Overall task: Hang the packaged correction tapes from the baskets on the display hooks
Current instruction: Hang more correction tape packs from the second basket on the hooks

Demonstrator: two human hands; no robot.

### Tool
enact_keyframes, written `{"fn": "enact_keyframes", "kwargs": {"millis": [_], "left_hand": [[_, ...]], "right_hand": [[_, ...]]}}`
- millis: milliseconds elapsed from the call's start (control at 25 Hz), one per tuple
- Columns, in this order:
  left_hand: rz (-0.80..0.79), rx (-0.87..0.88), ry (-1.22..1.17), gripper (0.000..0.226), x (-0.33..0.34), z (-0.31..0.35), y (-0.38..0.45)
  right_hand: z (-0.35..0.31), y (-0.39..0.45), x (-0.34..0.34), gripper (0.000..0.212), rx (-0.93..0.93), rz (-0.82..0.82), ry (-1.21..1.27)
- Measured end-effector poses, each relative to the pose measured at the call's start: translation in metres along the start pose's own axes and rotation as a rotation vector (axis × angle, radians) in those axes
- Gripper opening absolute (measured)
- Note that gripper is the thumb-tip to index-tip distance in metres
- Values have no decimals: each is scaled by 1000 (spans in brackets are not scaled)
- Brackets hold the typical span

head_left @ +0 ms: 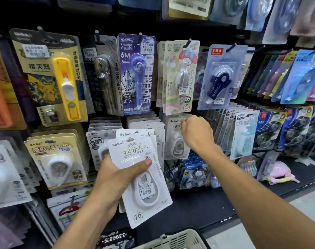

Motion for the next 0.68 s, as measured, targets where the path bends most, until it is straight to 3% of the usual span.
{"fn": "enact_keyframes", "kwargs": {"millis": [120, 200, 320, 360, 560, 680], "left_hand": [[14, 9, -20, 50, 5, 1, -2], [47, 25, -36, 47, 9, 2, -1], [61, 48, -22, 51, 17, 2, 3], [51, 45, -2, 56, 19, 2, 3], [-82, -36, -107, 80, 14, -3, 0], [16, 20, -86, 65, 13, 0, 2]], "right_hand": [[0, -19, -10, 38, 8, 24, 130], [3, -62, -6, 53, 11, -17, 444], [-5, -138, 15, 57, 28, -347, 916], [-4, -148, 20, 55, 32, -375, 993], [17, -130, 5, 45, 170, -113, 1329], [38, -116, -8, 31, 215, 101, 1200]]}}
Point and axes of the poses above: each hand's wrist, its own y-axis towards the middle knuckle, its own x-axis out of the palm, z = x × y, the point moved 2 cm from there along y, towards the middle knuckle, and after that the axes turned 12 degrees about y, right-handed, at the moved point
